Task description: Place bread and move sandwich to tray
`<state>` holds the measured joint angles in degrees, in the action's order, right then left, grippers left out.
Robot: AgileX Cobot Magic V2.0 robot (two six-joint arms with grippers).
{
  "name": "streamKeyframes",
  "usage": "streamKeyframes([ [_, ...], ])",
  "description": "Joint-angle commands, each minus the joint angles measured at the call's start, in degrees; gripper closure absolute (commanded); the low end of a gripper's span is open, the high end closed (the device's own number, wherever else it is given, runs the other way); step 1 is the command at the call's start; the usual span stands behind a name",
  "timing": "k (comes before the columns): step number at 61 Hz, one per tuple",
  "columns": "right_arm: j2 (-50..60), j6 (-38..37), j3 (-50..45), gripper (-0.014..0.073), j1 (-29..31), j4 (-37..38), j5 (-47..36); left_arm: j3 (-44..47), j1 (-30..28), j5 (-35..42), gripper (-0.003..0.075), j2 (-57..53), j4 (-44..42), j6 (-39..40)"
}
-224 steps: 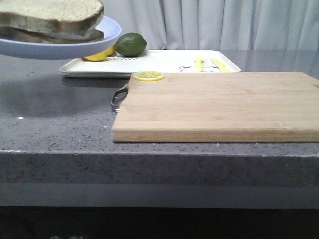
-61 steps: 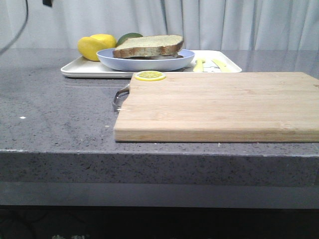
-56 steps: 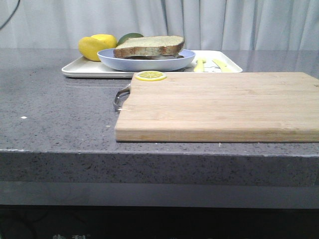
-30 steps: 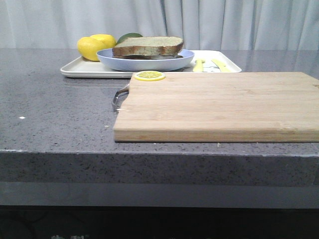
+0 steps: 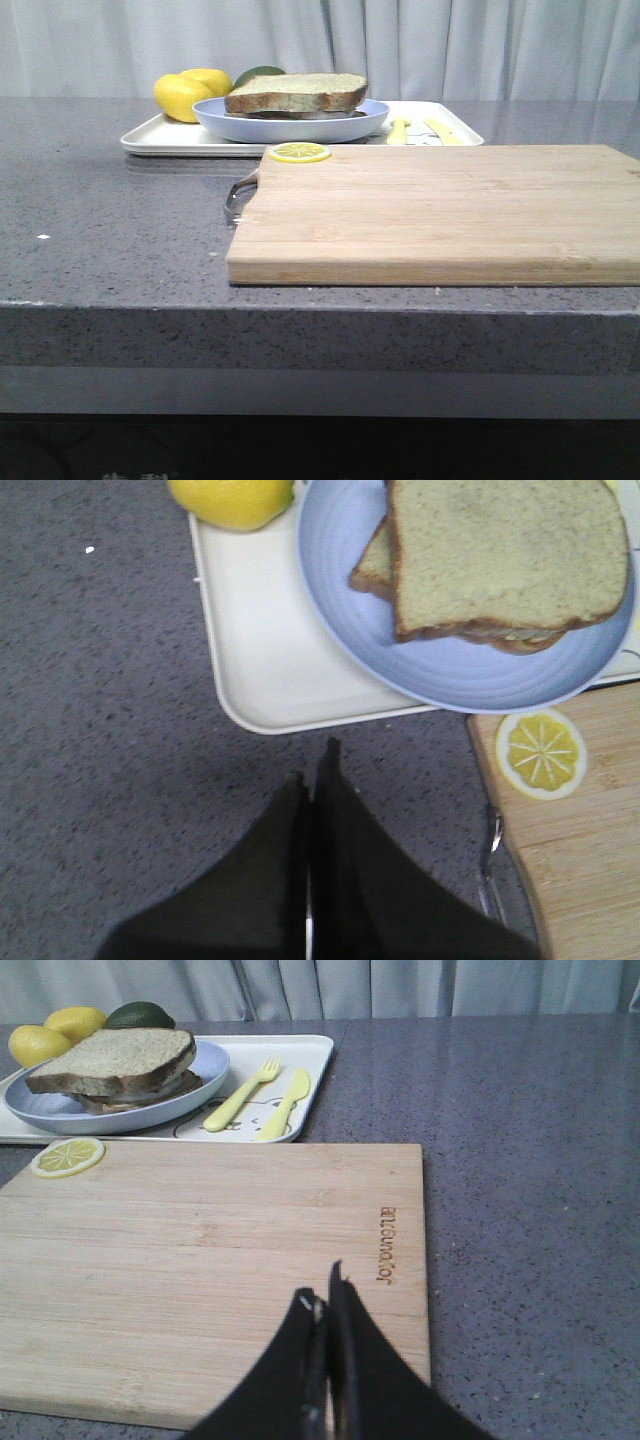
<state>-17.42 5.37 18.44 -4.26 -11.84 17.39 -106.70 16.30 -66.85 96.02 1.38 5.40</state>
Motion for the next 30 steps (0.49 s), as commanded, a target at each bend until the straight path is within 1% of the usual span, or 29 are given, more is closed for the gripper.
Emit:
streamKeyframes([
  [1, -0.4, 0.1, 1.7, 0.0654, 0.0, -0.4, -4.5, 6.5, -1.7, 7.7, 0.0741, -7.8, -0.6, 1.8],
  [17, -0.4, 0.1, 1.7, 0.0654, 0.0, -0.4, -4.5, 33.8, -6.0, 25.3, 0.0741, -24.6, -0.6, 2.3],
  [23, -0.4, 0.1, 1.7, 0.0654, 0.0, -0.4, -4.5, 43.1, -6.5, 32.2, 0.0741, -31.7, -0.6, 2.3],
  [30, -0.4, 0.1, 1.7, 0.0654, 0.0, -0.4, -4.5, 55.9, -6.5, 41.3, 0.0741, -40.8, -0.6, 2.1],
])
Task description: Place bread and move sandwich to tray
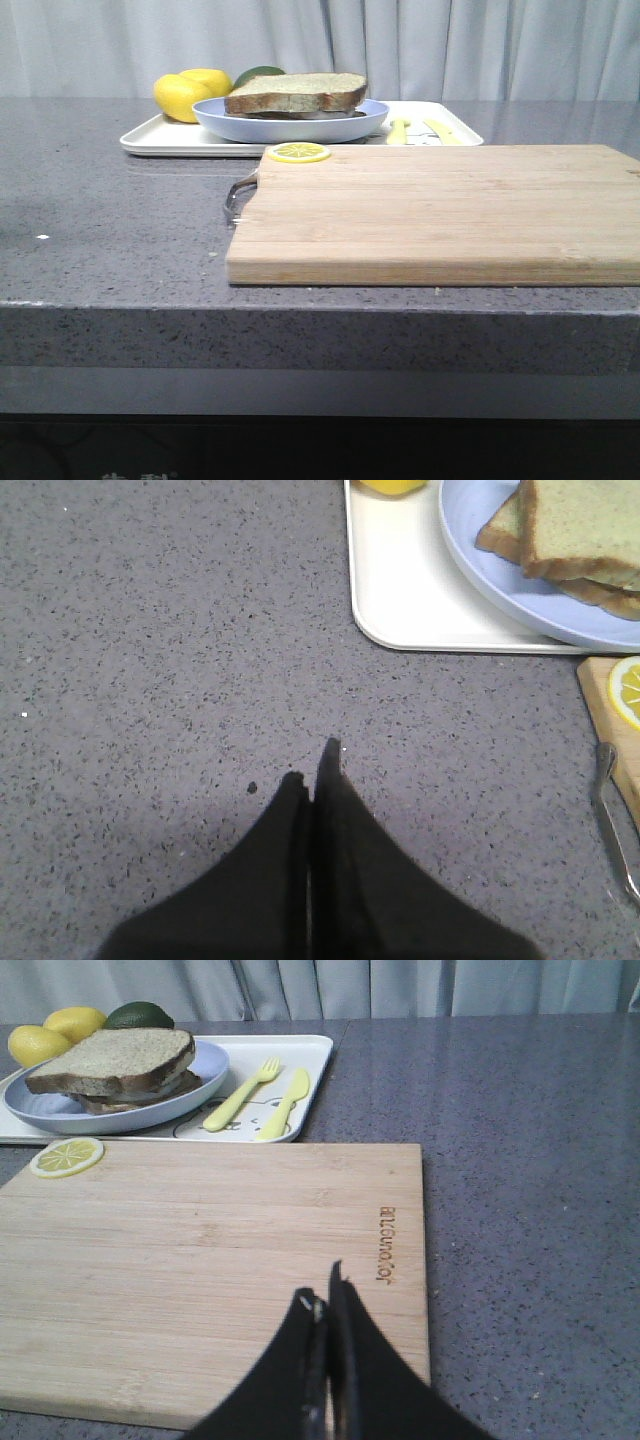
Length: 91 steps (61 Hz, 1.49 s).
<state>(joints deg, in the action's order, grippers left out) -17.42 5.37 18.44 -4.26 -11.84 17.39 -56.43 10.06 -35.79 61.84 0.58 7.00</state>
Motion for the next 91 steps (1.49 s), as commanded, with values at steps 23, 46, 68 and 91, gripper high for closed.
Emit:
streamKeyframes([
  [23, -0.4, 0.1, 1.7, 0.0654, 0.0, -0.4, -4.5, 29.2, -0.2, 18.2, 0.0741, -32.0, 0.4, 0.5],
  [46, -0.4, 0.1, 1.7, 0.0654, 0.0, -0.4, -4.5, 30.7, -0.2, 18.3, 0.0741, -44.2, 2.9, 0.7],
  [68, -0.4, 0.1, 1.7, 0.0654, 0.0, -0.4, -4.5, 30.7, -0.2, 18.3, 0.0741, -44.2, 2.9, 0.7],
  [91, -0.4, 0.1, 1.7, 0.0654, 0.0, -0.4, -4.5, 36.8, -3.8, 22.6, 0.0741, -50.0, 2.9, 0.7],
])
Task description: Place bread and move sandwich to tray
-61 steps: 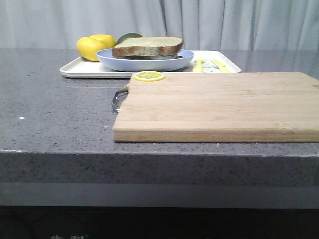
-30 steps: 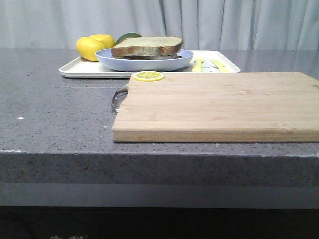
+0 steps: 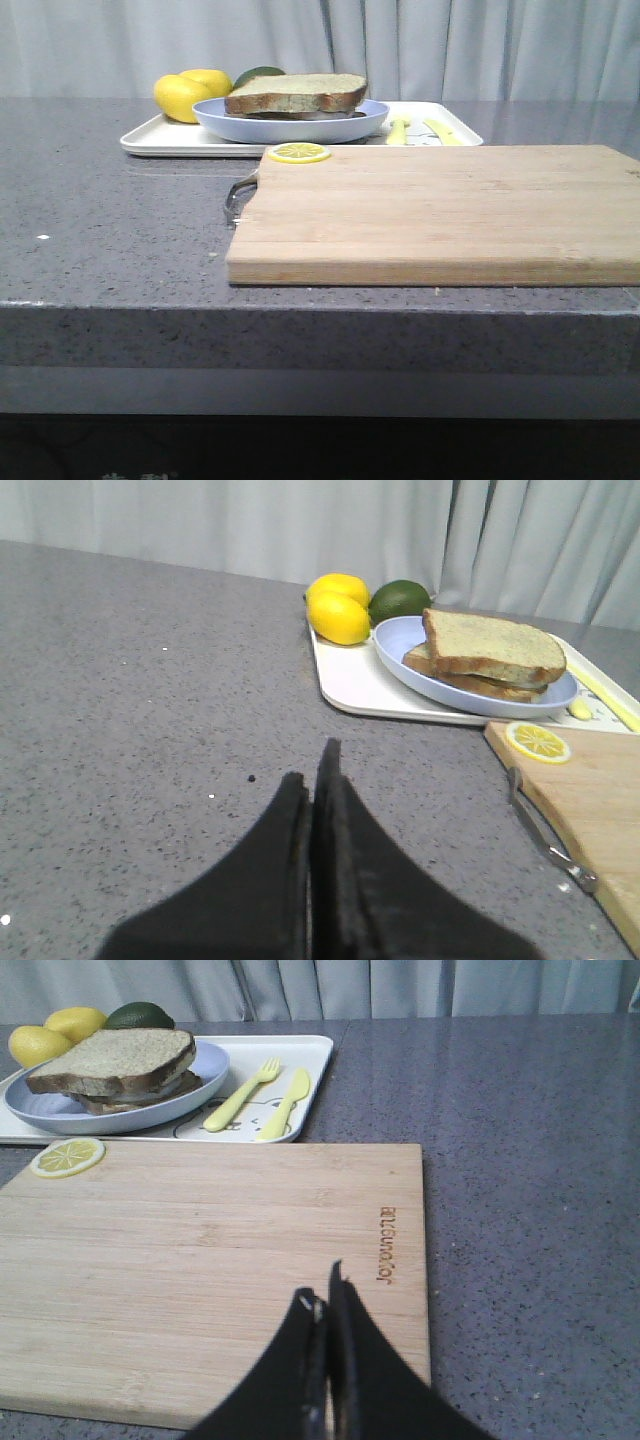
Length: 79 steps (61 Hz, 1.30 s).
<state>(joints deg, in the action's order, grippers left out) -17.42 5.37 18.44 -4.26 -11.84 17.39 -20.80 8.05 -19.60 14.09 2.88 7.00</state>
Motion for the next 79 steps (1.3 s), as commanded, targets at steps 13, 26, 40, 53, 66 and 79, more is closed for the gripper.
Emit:
streamKeyframes([
  [13, -0.4, 0.1, 1.7, 0.0654, 0.0, -0.4, -4.5, 11.1, -8.6, 7.1, 0.0741, -14.5, 0.6, 0.7],
  [26, -0.4, 0.1, 1.7, 0.0654, 0.0, -0.4, -4.4, 17.8, -9.5, 11.3, 0.0741, -15.1, 0.6, 0.7],
  [40, -0.4, 0.1, 1.7, 0.0654, 0.0, -0.4, -4.4, 21.1, -9.5, 15.7, 0.0741, -15.7, 0.6, 0.7],
  [53, -0.4, 0.1, 1.7, 0.0654, 0.0, -0.4, -4.4, 21.1, -9.5, 15.7, 0.0741, -15.7, 0.6, 0.7],
  [66, -0.4, 0.1, 1.7, 0.0654, 0.0, -0.4, -4.4, 21.1, -9.5, 15.7, 0.0741, -15.7, 0.6, 0.7],
  [79, -0.4, 0.1, 1.7, 0.0654, 0.0, -0.4, -4.4, 21.1, -9.5, 15.7, 0.0741, -15.7, 0.6, 0.7],
])
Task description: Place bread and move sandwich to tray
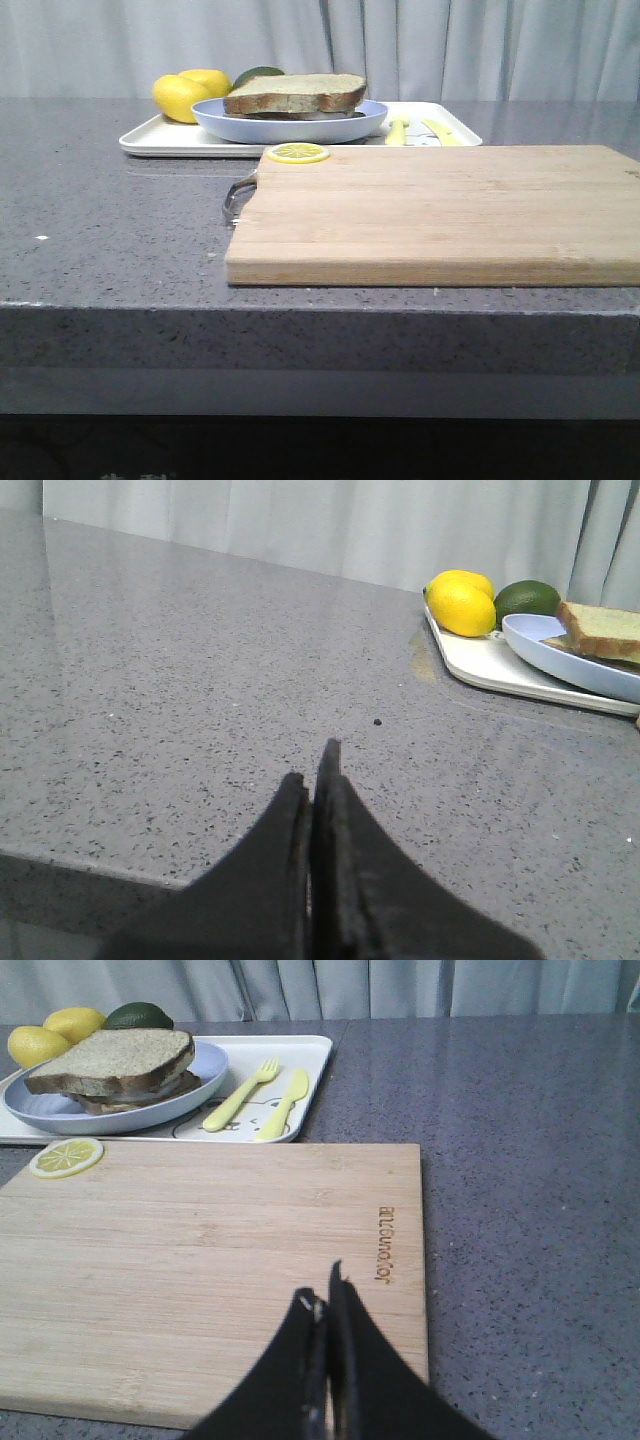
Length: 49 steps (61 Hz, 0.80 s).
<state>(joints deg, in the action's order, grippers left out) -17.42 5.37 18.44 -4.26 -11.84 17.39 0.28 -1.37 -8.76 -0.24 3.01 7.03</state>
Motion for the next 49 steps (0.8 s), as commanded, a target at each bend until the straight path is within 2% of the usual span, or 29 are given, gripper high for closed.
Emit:
streamKeyframes([
  [1, -0.4, 0.1, 1.7, 0.0654, 0.0, -0.4, -4.4, 0.1, -0.1, 4.9, 0.0741, -1.3, 0.5, 0.6],
  [18, -0.4, 0.1, 1.7, 0.0654, 0.0, -0.4, -4.6, 0.1, -0.1, 4.9, 0.0741, -1.3, 0.5, 0.6],
  [24, -0.3, 0.1, 0.0, 0.0654, 0.0, -0.4, -8.1, 0.1, -0.1, 4.9, 0.0741, -1.3, 0.5, 0.6],
  [34, 2.7, 0.1, -7.4, 0.0654, 0.0, -0.4, -14.4, 0.1, -0.1, 4.9, 0.0741, -1.2, 0.5, 0.6],
  [49, 15.1, 0.1, -18.6, 0.0654, 0.2, -0.4, -12.6, 0.1, -0.1, 4.9, 0.0741, -1.2, 0.5, 0.6],
])
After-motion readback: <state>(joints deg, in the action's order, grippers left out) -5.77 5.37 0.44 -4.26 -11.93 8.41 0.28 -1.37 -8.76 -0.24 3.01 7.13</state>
